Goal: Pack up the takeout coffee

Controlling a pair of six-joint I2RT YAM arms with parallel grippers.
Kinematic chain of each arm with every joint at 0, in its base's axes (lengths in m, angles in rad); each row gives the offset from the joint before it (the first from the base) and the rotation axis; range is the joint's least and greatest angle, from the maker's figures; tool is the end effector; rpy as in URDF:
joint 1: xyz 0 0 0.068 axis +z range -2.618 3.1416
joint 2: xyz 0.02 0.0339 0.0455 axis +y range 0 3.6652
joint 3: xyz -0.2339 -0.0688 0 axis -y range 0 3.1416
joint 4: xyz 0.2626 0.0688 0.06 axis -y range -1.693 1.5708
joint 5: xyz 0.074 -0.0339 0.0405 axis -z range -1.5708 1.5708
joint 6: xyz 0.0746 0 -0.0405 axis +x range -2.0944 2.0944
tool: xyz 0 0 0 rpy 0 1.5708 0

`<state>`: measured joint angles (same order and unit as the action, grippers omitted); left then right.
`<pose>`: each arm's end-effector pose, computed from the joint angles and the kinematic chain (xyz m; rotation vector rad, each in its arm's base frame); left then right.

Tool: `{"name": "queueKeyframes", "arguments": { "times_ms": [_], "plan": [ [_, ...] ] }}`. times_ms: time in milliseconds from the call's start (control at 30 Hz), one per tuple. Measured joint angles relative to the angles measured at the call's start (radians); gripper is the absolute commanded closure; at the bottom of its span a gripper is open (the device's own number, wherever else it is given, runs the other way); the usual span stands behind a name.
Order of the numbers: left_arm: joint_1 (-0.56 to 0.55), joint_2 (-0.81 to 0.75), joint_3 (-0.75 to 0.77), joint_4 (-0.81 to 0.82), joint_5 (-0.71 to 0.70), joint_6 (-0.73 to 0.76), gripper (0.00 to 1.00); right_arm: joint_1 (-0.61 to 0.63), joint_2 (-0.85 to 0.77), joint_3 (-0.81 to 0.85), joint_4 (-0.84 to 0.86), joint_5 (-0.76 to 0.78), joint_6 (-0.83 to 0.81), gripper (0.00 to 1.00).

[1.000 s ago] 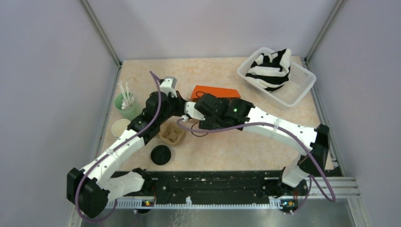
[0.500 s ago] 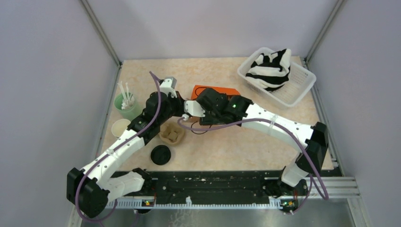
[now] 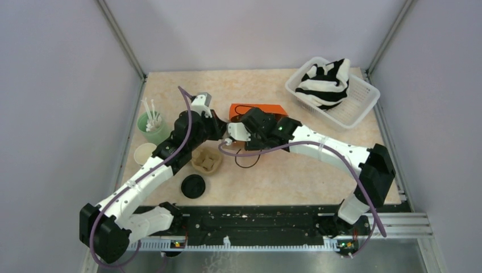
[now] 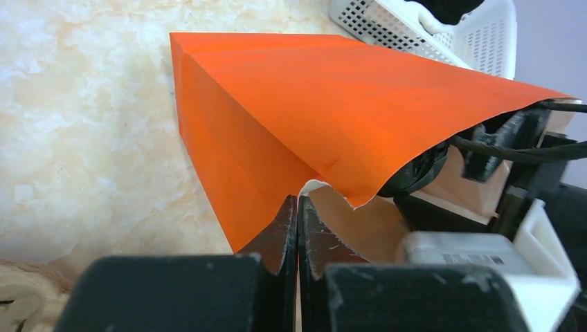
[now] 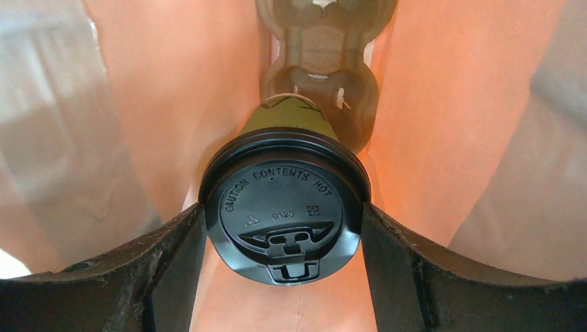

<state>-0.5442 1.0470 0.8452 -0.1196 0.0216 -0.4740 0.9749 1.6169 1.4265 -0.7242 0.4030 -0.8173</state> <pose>0.2672 -0.1636 0.2753 0.0839 1.9544 -0.7059 0.2414 0.3039 0.2434 -1.7893 1.6474 -0.4291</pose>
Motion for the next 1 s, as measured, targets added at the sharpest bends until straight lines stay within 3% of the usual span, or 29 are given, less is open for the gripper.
{"name": "queueKeyframes", "arguments": {
  "times_ms": [1000],
  "plan": [
    [0.000,-0.004,-0.003,-0.014,-0.005,-0.034,1.00,-0.120,0.003,-0.127,0.271,-0.099,-0.137,0.71]
  ]
}}
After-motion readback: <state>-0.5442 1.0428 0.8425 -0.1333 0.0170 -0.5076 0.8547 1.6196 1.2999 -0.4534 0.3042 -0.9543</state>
